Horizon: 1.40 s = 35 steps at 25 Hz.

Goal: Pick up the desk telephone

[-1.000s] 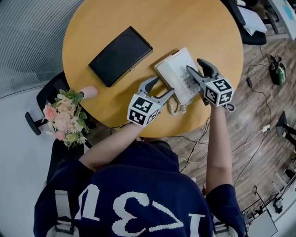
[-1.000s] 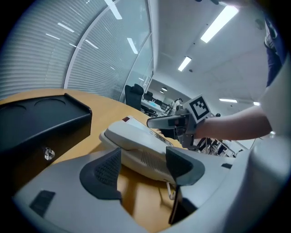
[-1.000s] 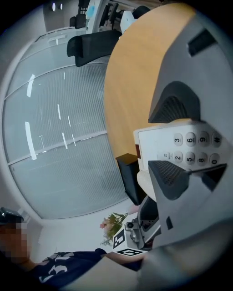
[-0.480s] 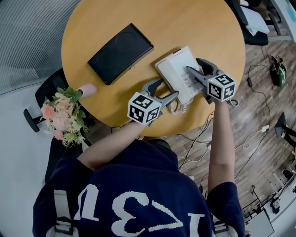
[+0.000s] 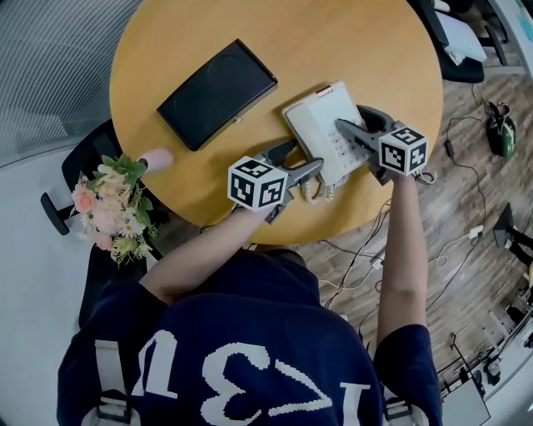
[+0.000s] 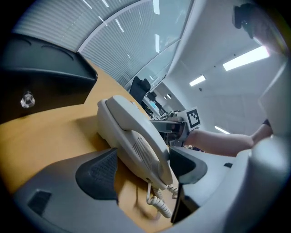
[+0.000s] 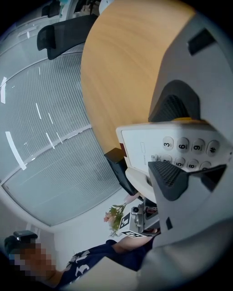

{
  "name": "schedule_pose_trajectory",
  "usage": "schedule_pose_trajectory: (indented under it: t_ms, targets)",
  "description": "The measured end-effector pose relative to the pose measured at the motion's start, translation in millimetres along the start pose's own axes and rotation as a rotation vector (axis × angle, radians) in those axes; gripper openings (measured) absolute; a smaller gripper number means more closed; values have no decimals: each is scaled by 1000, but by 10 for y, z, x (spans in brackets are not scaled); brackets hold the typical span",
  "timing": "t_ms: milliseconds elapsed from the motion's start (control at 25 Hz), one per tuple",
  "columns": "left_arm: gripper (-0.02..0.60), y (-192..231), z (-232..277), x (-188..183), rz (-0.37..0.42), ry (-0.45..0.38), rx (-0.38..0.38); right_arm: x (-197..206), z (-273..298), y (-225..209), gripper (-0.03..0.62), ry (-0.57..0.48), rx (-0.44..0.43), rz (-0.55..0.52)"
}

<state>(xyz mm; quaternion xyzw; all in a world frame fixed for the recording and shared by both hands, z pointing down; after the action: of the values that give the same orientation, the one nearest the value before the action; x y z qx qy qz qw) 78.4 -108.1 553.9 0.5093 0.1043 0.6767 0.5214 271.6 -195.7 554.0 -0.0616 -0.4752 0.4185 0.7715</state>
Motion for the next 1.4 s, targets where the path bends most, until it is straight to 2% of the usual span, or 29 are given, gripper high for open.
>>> schedule_pose_trajectory:
  t_ms: [80, 200, 360, 600, 920, 1040, 1200, 1400]
  targets:
    - [336, 21, 42, 1, -33, 11, 42, 0, 2, -14, 250, 4, -16, 12]
    - [336, 52, 66, -31, -39, 31, 70, -10, 3, -32, 250, 9, -24, 25]
    - [336, 49, 68, -75, -35, 46, 53, -33, 11, -44, 249, 0, -8, 69]
    - [336, 24, 5, -56, -30, 16, 42, -22, -54, 44, 249, -56, 21, 60]
    - [336, -53, -146, -147, 81, -15, 13, 53, -210, 238, 233, -226, 69, 124]
    - [336, -66, -204, -178, 96, -30, 1, 47, -253, 326, 210, -286, 94, 133]
    - [334, -41, -285, -241, 98, -40, -14, 21, -262, 403, 206, -299, 100, 154]
    - [333, -107, -379, -360, 146, -62, -24, -43, -328, 499, 206, -351, 104, 147]
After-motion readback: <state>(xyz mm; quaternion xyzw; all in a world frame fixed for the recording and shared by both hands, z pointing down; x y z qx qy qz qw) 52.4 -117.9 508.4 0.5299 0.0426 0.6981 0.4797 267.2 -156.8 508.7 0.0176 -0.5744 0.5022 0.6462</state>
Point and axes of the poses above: the fingertips, and each gripper's own axes: z forward along the fingers, y to its left, x out of its underside, the point moved 7 cm from there along -z, backward along the fingers, and after that the axes turned 5 degrees about -x, right-handed, at the moved point
